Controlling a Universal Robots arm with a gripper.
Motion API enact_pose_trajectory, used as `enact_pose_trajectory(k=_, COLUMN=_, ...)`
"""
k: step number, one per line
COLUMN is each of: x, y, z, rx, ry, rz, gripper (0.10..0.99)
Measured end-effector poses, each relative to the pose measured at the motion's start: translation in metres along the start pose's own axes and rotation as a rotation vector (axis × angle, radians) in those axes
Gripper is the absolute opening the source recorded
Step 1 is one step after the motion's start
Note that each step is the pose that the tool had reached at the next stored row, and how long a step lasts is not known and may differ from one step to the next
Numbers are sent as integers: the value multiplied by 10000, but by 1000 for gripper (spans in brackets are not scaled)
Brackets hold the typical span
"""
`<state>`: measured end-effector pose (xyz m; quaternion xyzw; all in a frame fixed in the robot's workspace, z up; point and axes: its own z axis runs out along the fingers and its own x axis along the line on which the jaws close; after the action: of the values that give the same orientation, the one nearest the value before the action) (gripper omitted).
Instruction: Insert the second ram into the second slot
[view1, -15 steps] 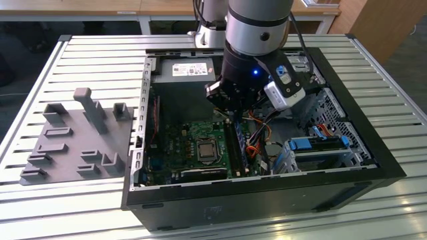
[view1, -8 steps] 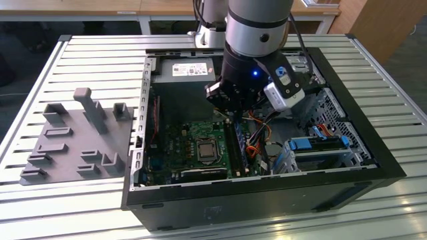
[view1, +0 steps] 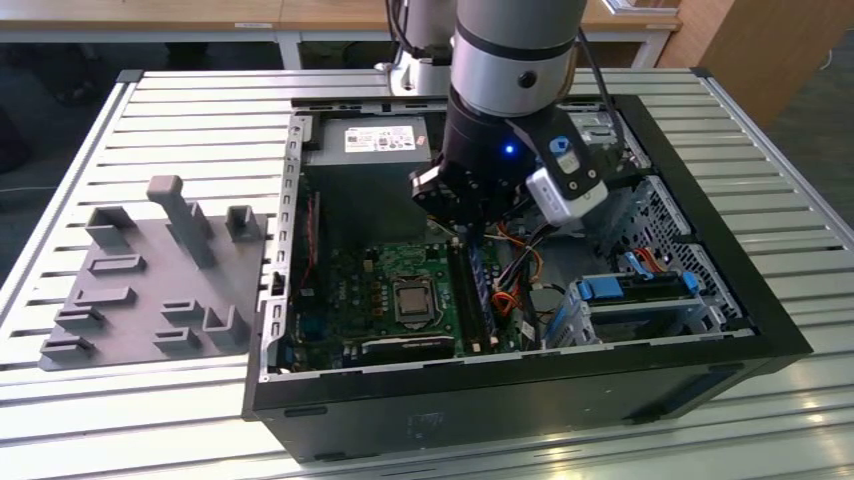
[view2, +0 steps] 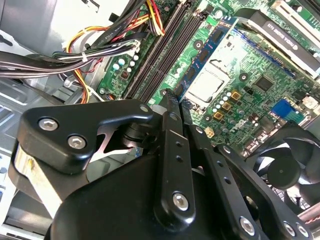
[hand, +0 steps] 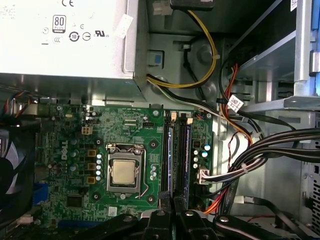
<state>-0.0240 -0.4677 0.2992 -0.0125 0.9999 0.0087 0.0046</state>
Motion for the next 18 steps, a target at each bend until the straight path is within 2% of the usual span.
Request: enact_pose_trajectory(k=18, x=2, y=0, z=48, rx=3, ry=-3, rz=178, gripper=137)
